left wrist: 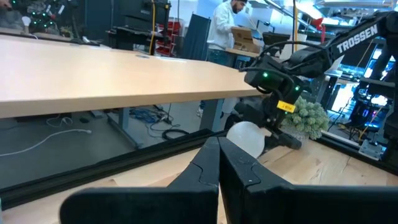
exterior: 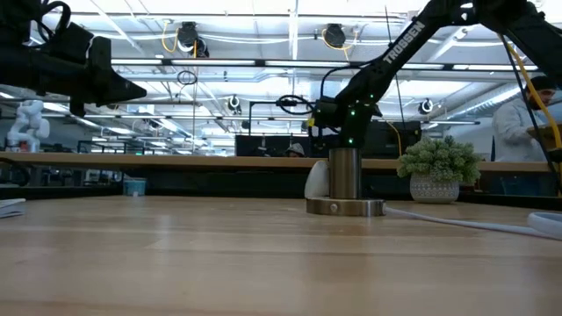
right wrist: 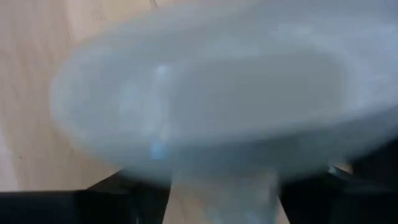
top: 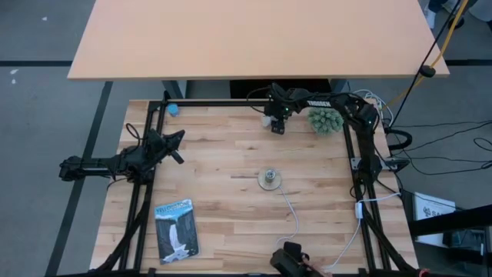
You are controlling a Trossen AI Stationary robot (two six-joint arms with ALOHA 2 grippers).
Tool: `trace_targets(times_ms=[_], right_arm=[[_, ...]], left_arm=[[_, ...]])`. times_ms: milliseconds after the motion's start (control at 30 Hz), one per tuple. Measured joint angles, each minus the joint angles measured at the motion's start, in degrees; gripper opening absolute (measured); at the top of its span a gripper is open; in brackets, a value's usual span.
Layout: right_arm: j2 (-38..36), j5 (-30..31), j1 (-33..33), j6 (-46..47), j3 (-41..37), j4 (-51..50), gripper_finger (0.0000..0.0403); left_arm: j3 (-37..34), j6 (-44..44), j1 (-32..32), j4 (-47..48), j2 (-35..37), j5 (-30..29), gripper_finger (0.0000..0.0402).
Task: Screw lightbulb
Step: Insert the lightbulb into the lamp
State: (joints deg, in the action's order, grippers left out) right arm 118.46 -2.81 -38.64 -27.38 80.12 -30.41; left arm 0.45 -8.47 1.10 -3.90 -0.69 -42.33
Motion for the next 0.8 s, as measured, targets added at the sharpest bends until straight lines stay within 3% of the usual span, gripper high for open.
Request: trace_targets(times_ms=[267,433,800], right_arm=[[0.71,0.88,2.22,2.45,0.12,0.12,0.0151],[-3.32,-0.72,4.08,3.32,-0.38,-1.46,0.0148],[-23.25,-0.46,11.32,10.35,-0.16,-11.82,0.0148]], left_arm=[[-0.02,0.0,-0.01,0.02,0.01,0.0,0.0],[0.0,0.0,0.0,0.0,0.02,0.0,0.0],[-0.01,0.0,-0.01,0.01,0.02,0.0,0.0]])
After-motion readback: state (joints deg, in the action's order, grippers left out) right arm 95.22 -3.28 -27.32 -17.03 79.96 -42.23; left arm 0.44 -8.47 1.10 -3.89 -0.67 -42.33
